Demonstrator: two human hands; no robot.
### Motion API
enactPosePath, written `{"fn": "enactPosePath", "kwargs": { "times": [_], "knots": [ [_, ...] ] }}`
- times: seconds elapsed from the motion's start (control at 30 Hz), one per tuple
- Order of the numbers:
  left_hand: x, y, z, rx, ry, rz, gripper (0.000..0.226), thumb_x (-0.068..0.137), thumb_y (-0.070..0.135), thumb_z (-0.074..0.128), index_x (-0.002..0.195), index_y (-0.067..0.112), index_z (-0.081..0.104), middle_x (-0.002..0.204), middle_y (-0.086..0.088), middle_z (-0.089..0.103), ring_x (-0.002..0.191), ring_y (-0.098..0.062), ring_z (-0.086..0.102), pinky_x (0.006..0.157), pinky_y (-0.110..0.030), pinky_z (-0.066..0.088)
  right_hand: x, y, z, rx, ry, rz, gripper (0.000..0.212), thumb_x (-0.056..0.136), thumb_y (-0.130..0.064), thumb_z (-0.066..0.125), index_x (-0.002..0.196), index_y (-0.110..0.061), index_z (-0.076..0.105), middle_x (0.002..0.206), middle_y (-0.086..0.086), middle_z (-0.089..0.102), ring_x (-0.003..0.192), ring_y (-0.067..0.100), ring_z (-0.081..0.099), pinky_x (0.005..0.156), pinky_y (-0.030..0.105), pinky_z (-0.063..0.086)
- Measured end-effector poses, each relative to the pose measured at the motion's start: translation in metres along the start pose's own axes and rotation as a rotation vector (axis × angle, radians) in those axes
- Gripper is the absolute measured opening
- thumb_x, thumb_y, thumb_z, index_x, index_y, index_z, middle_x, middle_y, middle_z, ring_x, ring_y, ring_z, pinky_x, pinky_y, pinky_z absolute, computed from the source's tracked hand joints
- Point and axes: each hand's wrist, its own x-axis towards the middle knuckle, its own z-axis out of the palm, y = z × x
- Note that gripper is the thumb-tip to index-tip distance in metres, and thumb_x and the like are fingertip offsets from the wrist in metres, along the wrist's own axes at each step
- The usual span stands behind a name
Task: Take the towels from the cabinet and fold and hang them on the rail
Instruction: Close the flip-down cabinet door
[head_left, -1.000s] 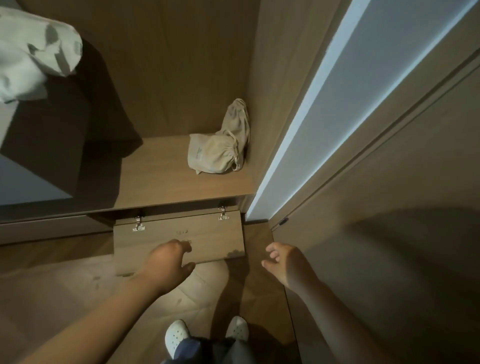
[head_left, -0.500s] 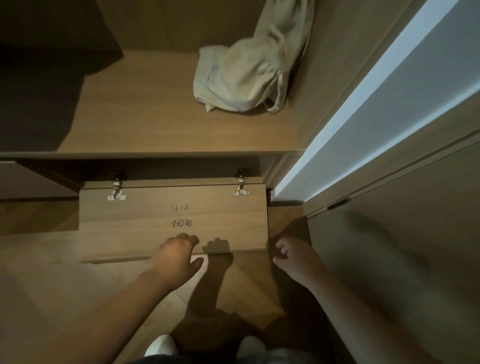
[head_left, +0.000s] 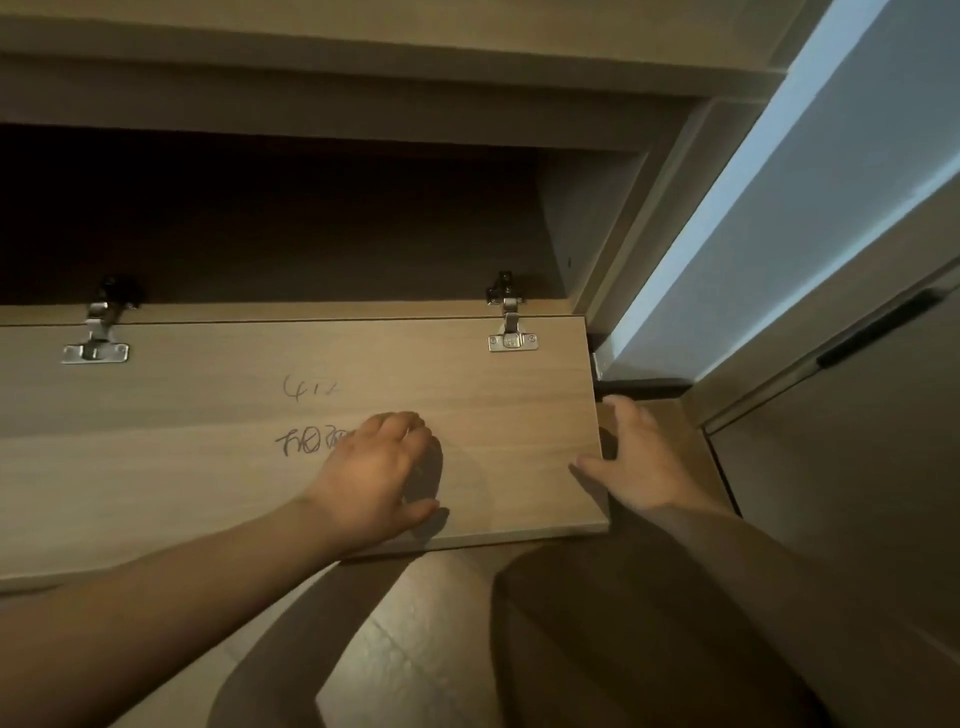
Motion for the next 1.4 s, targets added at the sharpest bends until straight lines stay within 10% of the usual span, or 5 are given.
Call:
{"fn": "enactPosePath", "kwargs": {
  "times": [0.67,0.9,1.07,1.4],
  "knots": [
    [-0.022,-0.002,0.035,0.038,-0.112,-0.014,0.090,0.080,0.065,0.060,0.150,0.020,0.023,0.161,-0.004,0.005,0.149,-0.029,0.005,0.118,-0.043,0.025,-0.032,0.036,0.036,0.257,-0.284,0.179,0.063,0.084,-0.037,0.073,0.137,-0.018,0.044,0.136,0.002,0.054,0.118,0.016,0.052,0.097,0.032,0.046],
    [-0.034,-0.003,0.032,0.083,-0.096,0.023,0.087,0.080,0.070,0.057,0.150,0.029,0.024,0.162,-0.003,0.006,0.149,-0.030,0.005,0.119,-0.043,0.021,-0.037,0.041,0.034,0.258,-0.207,0.184,0.072,0.077,-0.045,0.077,0.134,-0.015,0.046,0.128,0.001,0.057,0.118,0.020,0.055,0.098,0.042,0.051],
    [-0.038,0.002,0.021,0.047,-0.014,0.035,0.086,0.079,0.069,0.058,0.150,0.032,0.023,0.162,0.001,0.010,0.149,-0.026,0.007,0.119,-0.042,0.016,-0.048,0.039,0.026,0.405,-0.115,0.160,0.058,0.079,-0.039,0.077,0.124,-0.013,0.051,0.108,-0.005,0.059,0.099,0.011,0.059,0.072,0.022,0.054],
    [-0.038,0.008,-0.010,-0.023,0.001,0.098,0.088,0.080,0.059,0.065,0.152,0.033,0.022,0.161,0.006,0.016,0.148,-0.022,0.012,0.122,-0.037,0.013,-0.070,0.030,0.000,0.537,-0.017,0.044,0.039,0.083,-0.027,0.074,0.116,-0.011,0.060,0.108,0.001,0.066,0.099,0.014,0.064,0.068,0.018,0.052]
  ]
}}
